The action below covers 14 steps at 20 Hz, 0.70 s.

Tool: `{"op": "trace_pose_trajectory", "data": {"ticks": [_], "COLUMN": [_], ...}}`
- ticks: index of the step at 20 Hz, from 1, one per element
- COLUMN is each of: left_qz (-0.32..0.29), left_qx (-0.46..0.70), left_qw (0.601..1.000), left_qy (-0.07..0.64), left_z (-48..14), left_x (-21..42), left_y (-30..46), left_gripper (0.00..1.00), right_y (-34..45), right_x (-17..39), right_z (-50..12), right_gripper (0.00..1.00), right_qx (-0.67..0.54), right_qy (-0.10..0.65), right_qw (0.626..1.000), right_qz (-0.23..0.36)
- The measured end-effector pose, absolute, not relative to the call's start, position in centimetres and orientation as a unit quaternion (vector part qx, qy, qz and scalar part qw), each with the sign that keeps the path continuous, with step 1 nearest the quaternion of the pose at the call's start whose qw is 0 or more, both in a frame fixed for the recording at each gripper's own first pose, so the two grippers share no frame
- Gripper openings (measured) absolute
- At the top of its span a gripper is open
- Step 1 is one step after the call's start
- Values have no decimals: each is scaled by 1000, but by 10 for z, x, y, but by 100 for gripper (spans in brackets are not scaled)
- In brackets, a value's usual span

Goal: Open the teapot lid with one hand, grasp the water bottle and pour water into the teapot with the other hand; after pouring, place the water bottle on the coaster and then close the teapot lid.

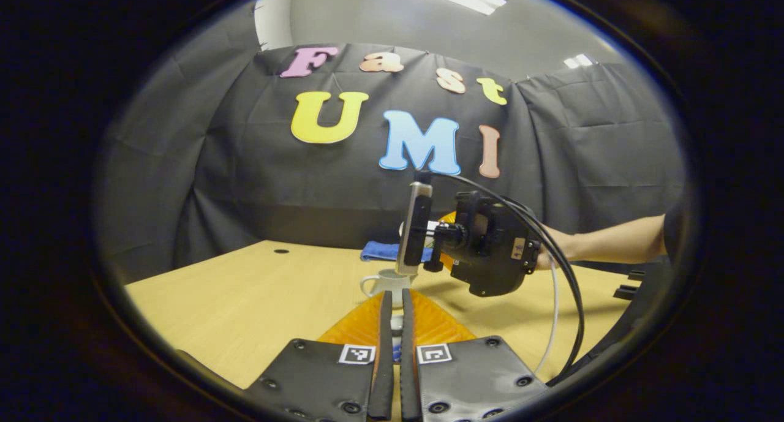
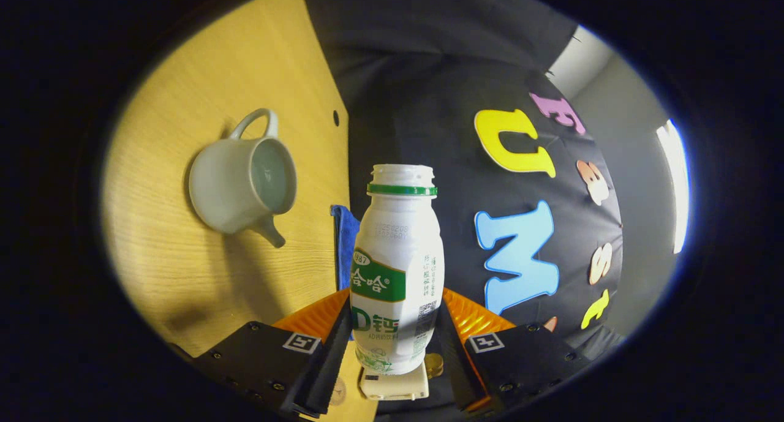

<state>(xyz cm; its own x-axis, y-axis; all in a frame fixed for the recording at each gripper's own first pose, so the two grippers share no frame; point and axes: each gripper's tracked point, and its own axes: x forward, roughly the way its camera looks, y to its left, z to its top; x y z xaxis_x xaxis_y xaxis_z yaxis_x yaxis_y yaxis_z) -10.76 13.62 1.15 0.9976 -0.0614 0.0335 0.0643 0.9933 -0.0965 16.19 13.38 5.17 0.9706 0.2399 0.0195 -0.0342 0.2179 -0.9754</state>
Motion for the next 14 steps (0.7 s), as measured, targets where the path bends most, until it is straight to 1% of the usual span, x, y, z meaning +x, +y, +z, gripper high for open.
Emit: {"op": "trace_pose_trajectory", "data": {"ticks": [3, 4, 5, 6, 7, 8, 9, 11, 14], "left_qz": [-29, -31, -30, -27, -25, -26, -31, -37, -31], "left_qx": [-53, -55, -54, -48, -44, -46, -52, -69, -63], "left_qw": [998, 997, 997, 997, 997, 997, 997, 996, 997], "left_qy": [-30, -39, -46, -52, -53, -52, -47, -35, -23], "left_z": [35, 46, 54, 62, 66, 70, 70, 68, 68], "left_x": [-80, -70, -59, -46, -31, -15, 0, 28, 66], "left_y": [139, 138, 138, 139, 139, 137, 135, 131, 130], "left_gripper": [11, 15, 15, 15, 11, 15, 14, 15, 15], "right_y": [117, 108, 97, 84, 69, 56, 43, 20, -3], "right_x": [157, 154, 151, 147, 143, 139, 134, 128, 123], "right_z": [62, 67, 72, 75, 76, 78, 75, 67, 60], "right_gripper": [73, 73, 73, 73, 73, 73, 73, 73, 73], "right_qx": [-543, -513, -479, -438, -394, -347, -303, -222, -134], "right_qy": [-78, -78, -77, -74, -66, -58, -45, -21, -4], "right_qw": [832, 851, 872, 893, 914, 934, 950, 973, 988], "right_qz": [83, 80, 73, 68, 63, 60, 62, 68, 79]}}
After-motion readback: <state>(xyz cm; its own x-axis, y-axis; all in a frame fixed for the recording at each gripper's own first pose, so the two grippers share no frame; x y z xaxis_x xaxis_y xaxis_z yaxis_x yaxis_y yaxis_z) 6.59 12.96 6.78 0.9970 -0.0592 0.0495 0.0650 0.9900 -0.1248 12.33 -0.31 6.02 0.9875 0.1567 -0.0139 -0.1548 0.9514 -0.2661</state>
